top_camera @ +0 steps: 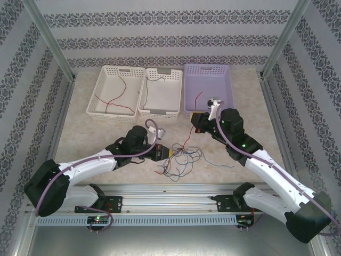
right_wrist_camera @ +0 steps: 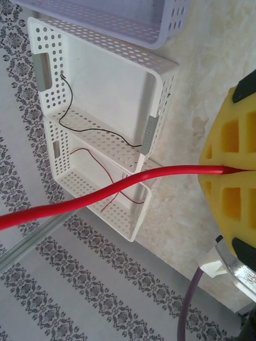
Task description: Untangle the cables
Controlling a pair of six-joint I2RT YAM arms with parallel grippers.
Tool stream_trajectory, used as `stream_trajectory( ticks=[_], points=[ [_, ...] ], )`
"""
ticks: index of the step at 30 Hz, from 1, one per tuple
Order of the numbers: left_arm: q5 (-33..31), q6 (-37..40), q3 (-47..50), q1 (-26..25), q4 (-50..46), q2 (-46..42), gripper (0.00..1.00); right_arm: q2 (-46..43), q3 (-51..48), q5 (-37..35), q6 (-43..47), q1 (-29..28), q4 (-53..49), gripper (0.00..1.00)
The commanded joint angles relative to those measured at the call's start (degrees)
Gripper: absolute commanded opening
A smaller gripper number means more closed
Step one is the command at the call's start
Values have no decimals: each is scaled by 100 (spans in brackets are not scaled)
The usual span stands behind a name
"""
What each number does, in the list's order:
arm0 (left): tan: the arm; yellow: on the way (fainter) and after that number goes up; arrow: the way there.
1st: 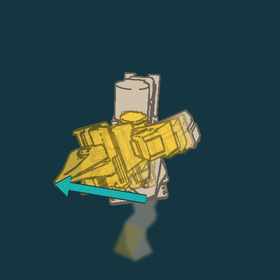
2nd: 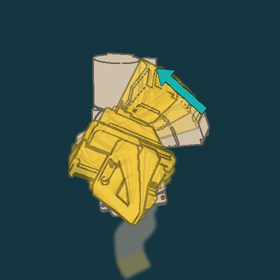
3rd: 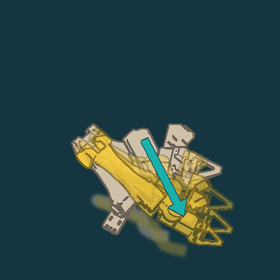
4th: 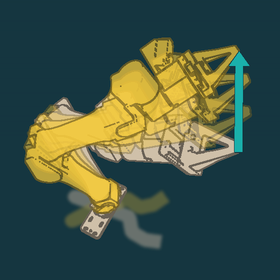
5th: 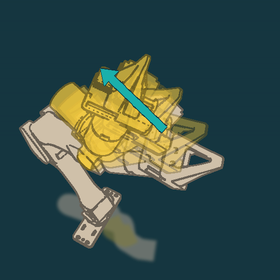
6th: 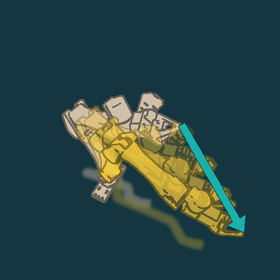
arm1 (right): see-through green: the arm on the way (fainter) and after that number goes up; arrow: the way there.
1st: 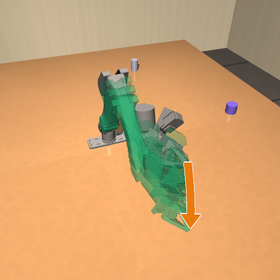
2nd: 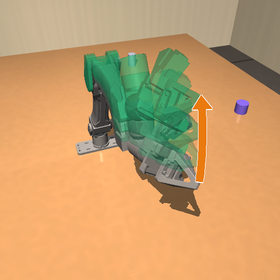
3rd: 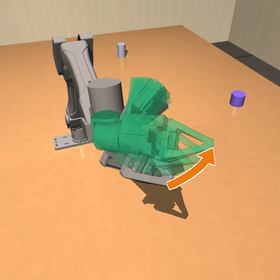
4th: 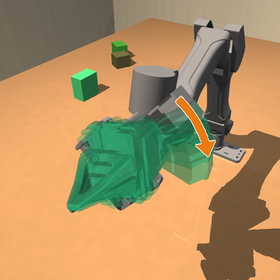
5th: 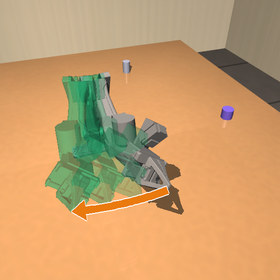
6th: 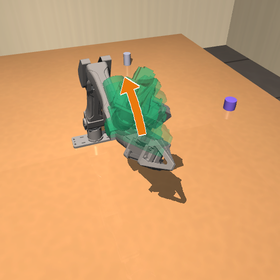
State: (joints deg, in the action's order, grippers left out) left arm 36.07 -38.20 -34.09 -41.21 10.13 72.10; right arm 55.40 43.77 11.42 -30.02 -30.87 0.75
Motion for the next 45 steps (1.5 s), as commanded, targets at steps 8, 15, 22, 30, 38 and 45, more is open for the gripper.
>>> stream_trajectory(
  ticks=[8, 15, 22, 30, 38, 45],
  points=[
    [-437, 351, -40, -72, -131, -170, 0, 200, 492, -557, 450, 223, 10, 0],
    [-1807, 659, -149, 219, -1384, -1204, 0, -154, 103, -764, 237, 1029, -58, 0],
    [-2621, 805, -733, 844, -2849, -2125, 0, -546, -351, -1055, -134, 1729, -329, 0],
    [-3197, 1183, -2324, 2045, -5004, -2639, 0, -1046, -709, -1463, -473, 2515, -855, 0],
    [-3960, 1729, -3523, 2816, -6044, -2685, 0, -1366, -814, -1644, -522, 3052, -1213, 0],
    [-5170, 1821, -4009, 2890, -6400, -2822, 0, -1558, -818, -1778, -492, 3311, -1481, 0]
  ],
)
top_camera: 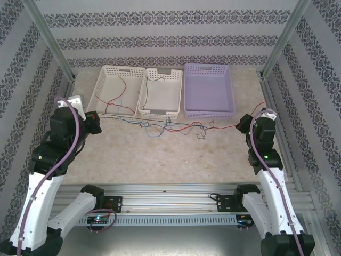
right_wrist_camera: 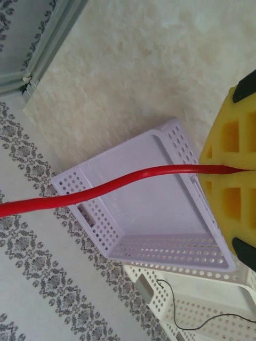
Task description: Untangle the cables
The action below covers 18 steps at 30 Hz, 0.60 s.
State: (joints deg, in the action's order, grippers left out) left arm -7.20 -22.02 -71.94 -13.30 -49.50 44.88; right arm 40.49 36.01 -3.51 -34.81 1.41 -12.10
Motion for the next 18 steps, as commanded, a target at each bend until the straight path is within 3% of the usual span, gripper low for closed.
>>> stream_trajectory(
  ticks=[1, 7, 10, 18],
  points=[
    [-1079, 203, -281, 99, -487, -126, 0, -105, -33, -377, -6, 94, -258, 0],
    [-2034, 250, -630, 96, -601, -230, 0, -387, -226, -602, -219, 362, -398, 0],
    [-2221, 304, -734, 91, -566, -289, 0, -471, -356, -548, -359, 543, -389, 0],
    [-1973, 253, -779, 96, -516, -143, 0, -452, -416, -91, -385, 755, -280, 0]
  ],
)
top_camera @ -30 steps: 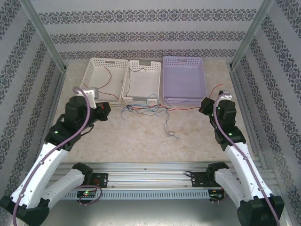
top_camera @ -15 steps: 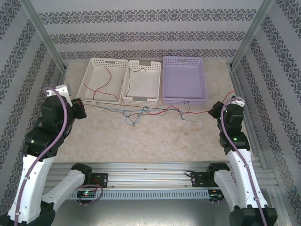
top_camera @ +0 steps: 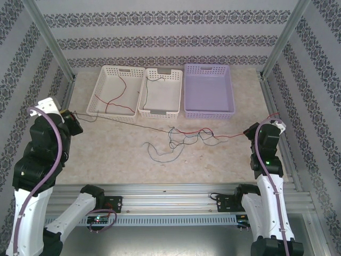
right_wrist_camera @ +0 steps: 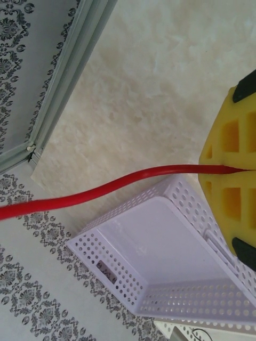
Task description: Untangle the cables
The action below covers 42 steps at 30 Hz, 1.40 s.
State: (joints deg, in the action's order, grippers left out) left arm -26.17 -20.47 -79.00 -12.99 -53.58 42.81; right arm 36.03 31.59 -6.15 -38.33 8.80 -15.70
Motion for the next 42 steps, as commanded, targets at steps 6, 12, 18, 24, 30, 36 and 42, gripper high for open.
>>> stream_trajectory(
  ticks=[6, 12, 18, 24, 30, 36, 42],
  points=[
    [-473, 98, -637, 63, 59, 211, 0, -58, -79, -165, 2, 34, -36, 0],
    [-744, 256, -1760, 63, 132, 573, 0, 264, -351, -228, -106, 56, 113, 0],
    [-993, 378, -2655, 16, 153, 764, 0, 452, -549, -380, -259, 124, 322, 0],
    [-766, 272, -3074, 8, 30, 1005, 0, 574, -531, -195, -224, 120, 390, 0],
    [-181, -9, -3708, 13, 15, 1384, 0, 587, -594, -163, -138, 106, 468, 0],
    [472, -237, -4130, 16, 167, 1807, 0, 631, -527, -206, -20, -177, 513, 0],
    [1360, -601, -4710, 10, 289, 2376, 0, 703, -627, 16, 30, -717, 1026, 0]
  ],
)
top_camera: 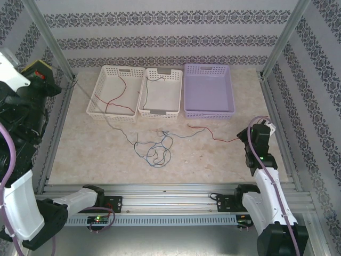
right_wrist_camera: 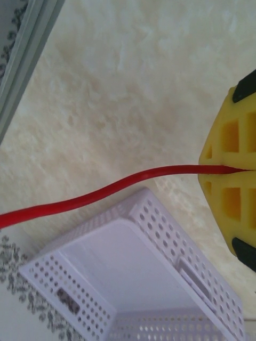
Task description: Untangle the cables
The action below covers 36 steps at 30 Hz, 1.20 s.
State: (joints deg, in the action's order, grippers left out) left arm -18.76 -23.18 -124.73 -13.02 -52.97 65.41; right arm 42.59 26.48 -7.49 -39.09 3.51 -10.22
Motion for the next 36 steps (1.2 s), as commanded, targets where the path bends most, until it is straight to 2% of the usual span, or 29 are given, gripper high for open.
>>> stream_trajectory(
  ticks=[1, 4, 7, 10, 12, 13, 18, 24, 29, 36],
  points=[
    [797, -429, -46, 10, 312, 141, 0, 176, -59, 342, 163, -347, 587, 0],
    [1182, -623, 226, 11, 473, 194, 0, 678, 227, 941, 480, -1022, 888, 0],
    [1472, -742, 656, 10, 722, 122, 0, 920, 402, 1210, 725, -1846, 1279, 0],
    [1739, -824, 967, 4, 856, 62, 0, 1201, 699, 1151, 1018, -2577, 1314, 0],
    [1837, -815, 1108, -12, 899, 36, 0, 1493, 968, 935, 1142, -2817, 1054, 0],
    [1873, -796, 1178, -25, 913, 18, 0, 1594, 1037, 686, 1131, -2900, 994, 0],
    [1989, -634, 1632, -52, 1004, -184, 0, 1563, 1375, 559, 1156, -3025, 1071, 0],
    [2004, -302, 2868, -57, 1238, -862, 0, 1711, 2739, 277, 1584, -3163, 449, 0],
    [2077, -129, 4246, -56, 1683, -1696, 0, 2595, 4050, 284, 1886, -3383, 153, 0],
    [2005, 233, 5351, -61, 1788, -2553, 0, 4066, 5691, 175, 2173, -3660, -67, 0]
  ],
)
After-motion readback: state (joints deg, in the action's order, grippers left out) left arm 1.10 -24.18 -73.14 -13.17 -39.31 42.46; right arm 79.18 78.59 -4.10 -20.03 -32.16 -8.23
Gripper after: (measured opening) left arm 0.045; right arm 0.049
